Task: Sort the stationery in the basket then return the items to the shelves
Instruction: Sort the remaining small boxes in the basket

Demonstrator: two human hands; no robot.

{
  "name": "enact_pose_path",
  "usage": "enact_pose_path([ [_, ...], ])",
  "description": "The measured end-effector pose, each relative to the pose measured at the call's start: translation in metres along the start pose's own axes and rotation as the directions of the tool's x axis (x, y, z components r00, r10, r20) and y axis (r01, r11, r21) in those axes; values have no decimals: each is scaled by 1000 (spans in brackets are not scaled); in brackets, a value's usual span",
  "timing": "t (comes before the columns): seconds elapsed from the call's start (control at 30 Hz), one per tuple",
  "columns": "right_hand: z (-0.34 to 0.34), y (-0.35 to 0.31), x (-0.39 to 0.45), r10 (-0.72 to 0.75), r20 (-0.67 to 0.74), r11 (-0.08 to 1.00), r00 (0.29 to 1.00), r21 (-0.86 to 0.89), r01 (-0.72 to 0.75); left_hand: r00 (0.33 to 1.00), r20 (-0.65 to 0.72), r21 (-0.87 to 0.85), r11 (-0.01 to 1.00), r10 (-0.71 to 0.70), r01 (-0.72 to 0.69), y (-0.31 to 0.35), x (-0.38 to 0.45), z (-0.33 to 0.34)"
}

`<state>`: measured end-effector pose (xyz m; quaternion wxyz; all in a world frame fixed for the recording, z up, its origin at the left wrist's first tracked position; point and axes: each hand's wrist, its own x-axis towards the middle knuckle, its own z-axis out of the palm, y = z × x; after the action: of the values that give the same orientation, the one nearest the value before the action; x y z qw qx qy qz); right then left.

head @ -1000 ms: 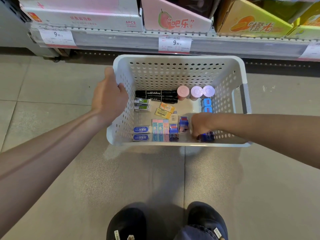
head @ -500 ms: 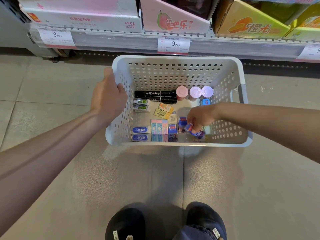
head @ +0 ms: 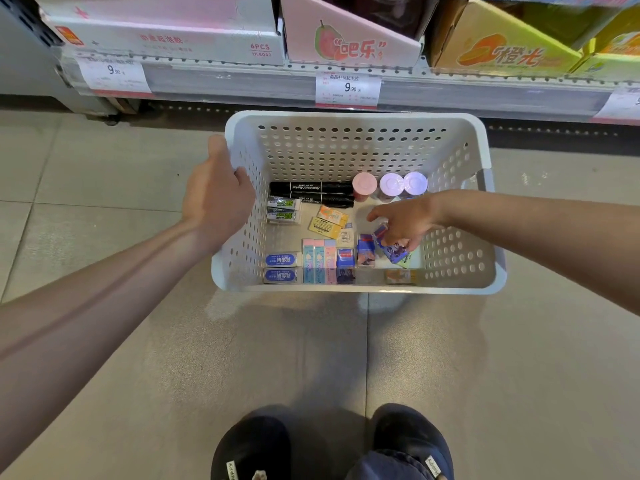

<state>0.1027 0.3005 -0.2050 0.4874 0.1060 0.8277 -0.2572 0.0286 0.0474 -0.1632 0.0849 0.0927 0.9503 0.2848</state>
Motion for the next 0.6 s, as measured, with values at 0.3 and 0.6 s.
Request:
enact_pose_path([
  [0.3,19,-10,13,97,26,995,995,4,-98,1000,-2,0,1000,11,-11,0,0,0],
  [0.6,16,-2,11,96,-12,995,995,21,-96,1000,-8,-8,1000,12,-12,-1,0,1],
])
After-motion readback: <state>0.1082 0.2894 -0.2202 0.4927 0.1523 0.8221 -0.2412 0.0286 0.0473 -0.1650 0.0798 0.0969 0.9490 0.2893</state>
